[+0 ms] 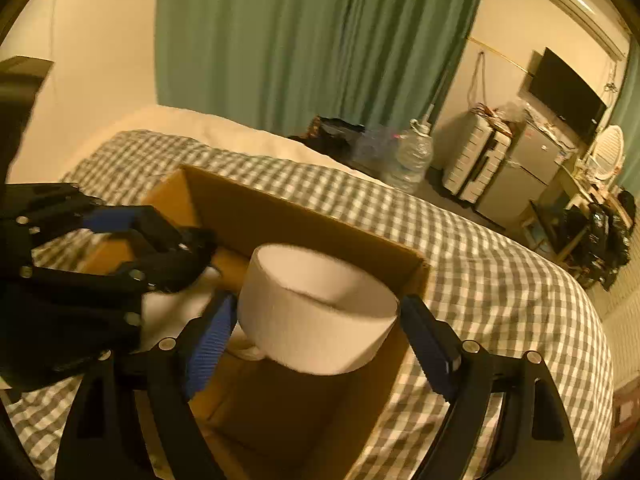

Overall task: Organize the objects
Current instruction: 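Lower the black cylinder and tape roll into the box and release both, then grasp the pale blue earbud case with the left gripper while the right gripper grasps the tissue pack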

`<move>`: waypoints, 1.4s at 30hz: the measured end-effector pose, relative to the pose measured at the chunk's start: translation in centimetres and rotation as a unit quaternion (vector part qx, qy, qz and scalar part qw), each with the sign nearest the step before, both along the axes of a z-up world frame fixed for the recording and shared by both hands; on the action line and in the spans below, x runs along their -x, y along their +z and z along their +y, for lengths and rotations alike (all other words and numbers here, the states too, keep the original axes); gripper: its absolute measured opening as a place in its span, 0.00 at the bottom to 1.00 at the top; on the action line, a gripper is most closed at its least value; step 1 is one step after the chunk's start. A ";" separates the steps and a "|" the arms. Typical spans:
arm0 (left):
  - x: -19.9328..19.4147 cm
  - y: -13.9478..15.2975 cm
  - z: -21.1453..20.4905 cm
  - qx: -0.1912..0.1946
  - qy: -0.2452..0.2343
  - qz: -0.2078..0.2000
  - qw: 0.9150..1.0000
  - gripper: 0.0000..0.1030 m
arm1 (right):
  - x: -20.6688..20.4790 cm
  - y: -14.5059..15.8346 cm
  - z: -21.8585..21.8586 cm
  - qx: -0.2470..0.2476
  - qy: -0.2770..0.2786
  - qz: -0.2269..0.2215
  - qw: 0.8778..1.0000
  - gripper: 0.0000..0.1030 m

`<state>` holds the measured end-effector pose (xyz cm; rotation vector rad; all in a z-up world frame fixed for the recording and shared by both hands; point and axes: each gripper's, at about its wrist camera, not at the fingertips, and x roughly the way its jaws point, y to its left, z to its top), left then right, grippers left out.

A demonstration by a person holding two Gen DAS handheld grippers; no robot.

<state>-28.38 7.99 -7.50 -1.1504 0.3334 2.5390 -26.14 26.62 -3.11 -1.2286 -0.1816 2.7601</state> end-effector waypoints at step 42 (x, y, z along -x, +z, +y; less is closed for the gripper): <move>-21.7 5.8 -7.2 0.001 0.030 0.074 0.997 0.98 | -20.1 5.6 -7.9 -0.007 0.055 -0.010 0.998 0.96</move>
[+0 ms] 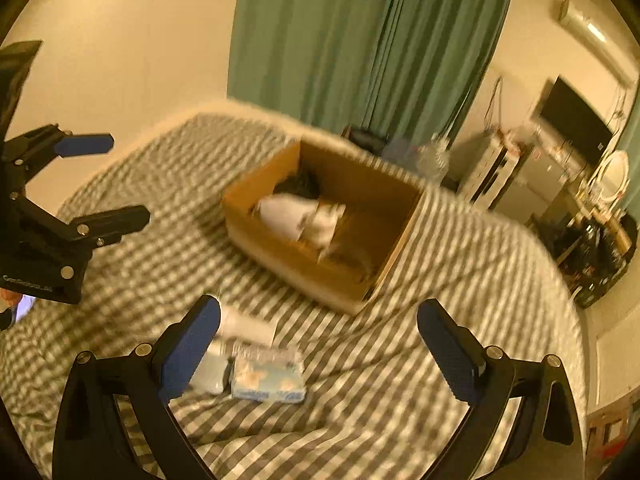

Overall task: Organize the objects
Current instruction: 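Grasp the pale blue earbud case with the left gripper while the right gripper grasps the tissue pack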

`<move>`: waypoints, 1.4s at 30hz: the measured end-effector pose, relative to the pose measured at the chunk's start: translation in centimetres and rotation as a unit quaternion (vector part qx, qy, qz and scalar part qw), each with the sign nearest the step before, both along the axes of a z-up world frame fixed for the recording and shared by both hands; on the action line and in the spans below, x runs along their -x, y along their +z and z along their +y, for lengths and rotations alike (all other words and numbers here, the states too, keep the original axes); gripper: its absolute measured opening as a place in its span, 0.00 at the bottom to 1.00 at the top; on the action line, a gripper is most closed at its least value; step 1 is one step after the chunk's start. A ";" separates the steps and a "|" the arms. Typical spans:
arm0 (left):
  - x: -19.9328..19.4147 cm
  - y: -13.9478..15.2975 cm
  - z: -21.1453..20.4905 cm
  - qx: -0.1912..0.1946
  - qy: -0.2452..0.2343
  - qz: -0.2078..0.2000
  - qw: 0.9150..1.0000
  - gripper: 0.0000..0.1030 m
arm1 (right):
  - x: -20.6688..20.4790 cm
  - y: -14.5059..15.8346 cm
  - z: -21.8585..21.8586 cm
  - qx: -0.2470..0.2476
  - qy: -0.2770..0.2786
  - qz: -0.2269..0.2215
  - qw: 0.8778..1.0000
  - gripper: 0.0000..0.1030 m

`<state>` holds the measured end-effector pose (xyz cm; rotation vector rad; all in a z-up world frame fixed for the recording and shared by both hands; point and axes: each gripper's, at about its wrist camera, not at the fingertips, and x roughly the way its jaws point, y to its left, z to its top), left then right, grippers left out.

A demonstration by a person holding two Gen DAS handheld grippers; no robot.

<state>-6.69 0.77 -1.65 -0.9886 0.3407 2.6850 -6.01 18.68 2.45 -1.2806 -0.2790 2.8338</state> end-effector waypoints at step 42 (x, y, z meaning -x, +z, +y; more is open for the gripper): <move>-0.2 -15.2 7.8 0.002 -0.034 -0.204 0.978 0.67 | -1.1 -10.0 3.4 0.025 -0.009 -0.086 0.996 0.70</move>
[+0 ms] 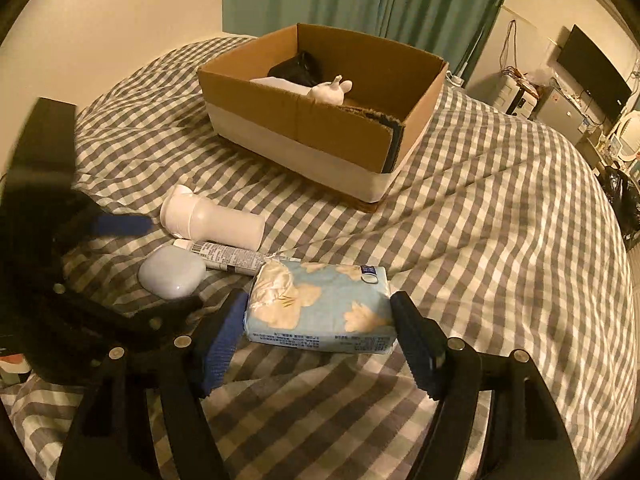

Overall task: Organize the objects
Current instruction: 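Grasp the pale blue earbud case with the left gripper while the right gripper grasps the tissue pack, then lower the earbud case and tissue pack into the box and release both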

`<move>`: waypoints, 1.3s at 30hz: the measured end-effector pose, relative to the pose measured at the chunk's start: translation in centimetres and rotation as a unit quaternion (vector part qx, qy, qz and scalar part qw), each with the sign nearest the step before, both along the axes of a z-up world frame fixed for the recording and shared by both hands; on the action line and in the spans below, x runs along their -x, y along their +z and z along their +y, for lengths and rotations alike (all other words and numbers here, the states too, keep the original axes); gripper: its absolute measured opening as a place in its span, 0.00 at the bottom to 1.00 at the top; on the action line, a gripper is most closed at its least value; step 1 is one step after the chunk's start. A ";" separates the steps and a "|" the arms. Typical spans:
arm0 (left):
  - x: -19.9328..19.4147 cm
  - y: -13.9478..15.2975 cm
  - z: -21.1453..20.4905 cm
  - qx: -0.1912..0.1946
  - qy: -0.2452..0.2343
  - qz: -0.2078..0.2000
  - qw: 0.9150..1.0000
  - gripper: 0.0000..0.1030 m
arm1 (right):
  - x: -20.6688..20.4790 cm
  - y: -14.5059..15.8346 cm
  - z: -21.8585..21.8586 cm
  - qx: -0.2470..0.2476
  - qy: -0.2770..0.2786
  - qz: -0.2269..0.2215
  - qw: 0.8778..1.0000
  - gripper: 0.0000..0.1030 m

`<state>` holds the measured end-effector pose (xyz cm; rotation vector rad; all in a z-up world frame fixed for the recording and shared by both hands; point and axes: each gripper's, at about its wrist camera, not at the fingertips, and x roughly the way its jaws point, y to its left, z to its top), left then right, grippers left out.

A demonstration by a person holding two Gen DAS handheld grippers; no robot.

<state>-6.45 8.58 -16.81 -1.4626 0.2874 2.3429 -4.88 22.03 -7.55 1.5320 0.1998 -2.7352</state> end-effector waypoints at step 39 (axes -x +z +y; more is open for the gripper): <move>-2.1 17.5 -6.5 -0.061 0.031 0.133 0.989 0.57 | -3.5 14.4 -4.2 -0.039 0.016 0.136 0.990 0.70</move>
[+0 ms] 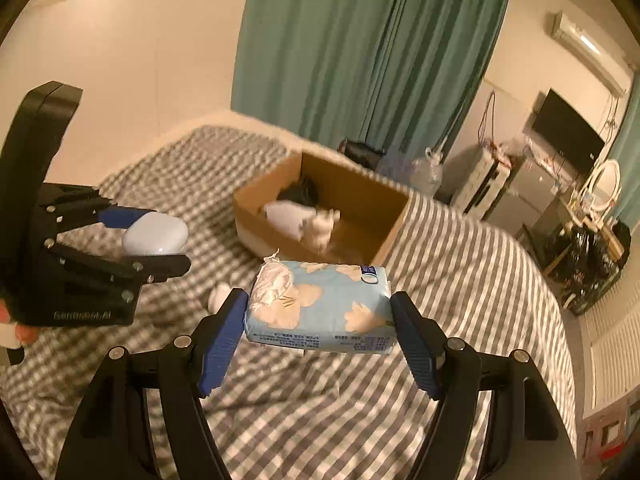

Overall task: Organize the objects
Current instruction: 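Lower the earbud case and tissue pack into the box and release both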

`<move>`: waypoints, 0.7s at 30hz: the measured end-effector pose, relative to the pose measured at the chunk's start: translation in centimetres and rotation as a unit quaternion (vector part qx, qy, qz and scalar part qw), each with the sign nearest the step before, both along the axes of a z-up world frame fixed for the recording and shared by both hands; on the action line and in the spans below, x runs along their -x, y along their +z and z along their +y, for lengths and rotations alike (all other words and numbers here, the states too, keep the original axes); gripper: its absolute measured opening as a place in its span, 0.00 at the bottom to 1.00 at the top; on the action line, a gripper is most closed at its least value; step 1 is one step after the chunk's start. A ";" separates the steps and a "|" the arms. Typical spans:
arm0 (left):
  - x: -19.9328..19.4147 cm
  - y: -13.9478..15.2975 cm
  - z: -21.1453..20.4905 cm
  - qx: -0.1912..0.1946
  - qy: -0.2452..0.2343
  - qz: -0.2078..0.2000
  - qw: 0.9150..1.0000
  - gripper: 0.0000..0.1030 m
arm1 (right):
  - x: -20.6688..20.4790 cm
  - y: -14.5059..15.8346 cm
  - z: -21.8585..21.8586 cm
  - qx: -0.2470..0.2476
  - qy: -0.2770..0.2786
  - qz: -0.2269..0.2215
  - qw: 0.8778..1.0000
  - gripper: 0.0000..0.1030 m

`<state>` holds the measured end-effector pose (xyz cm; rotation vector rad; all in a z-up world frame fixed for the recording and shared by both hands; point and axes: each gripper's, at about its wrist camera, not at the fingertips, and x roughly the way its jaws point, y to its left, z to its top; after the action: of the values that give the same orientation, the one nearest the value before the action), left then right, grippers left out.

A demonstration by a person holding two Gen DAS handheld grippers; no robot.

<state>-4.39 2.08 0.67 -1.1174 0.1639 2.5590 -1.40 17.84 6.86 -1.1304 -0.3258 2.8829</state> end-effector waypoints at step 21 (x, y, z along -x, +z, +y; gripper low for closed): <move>15.9 1.6 0.6 -0.021 0.021 0.052 0.998 0.57 | 16.0 1.1 4.5 0.035 -0.032 -0.001 0.999 0.70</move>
<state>-20.30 2.69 2.27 -0.9823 0.1126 2.6468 -17.42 22.30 8.01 -1.1311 -0.1854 2.8590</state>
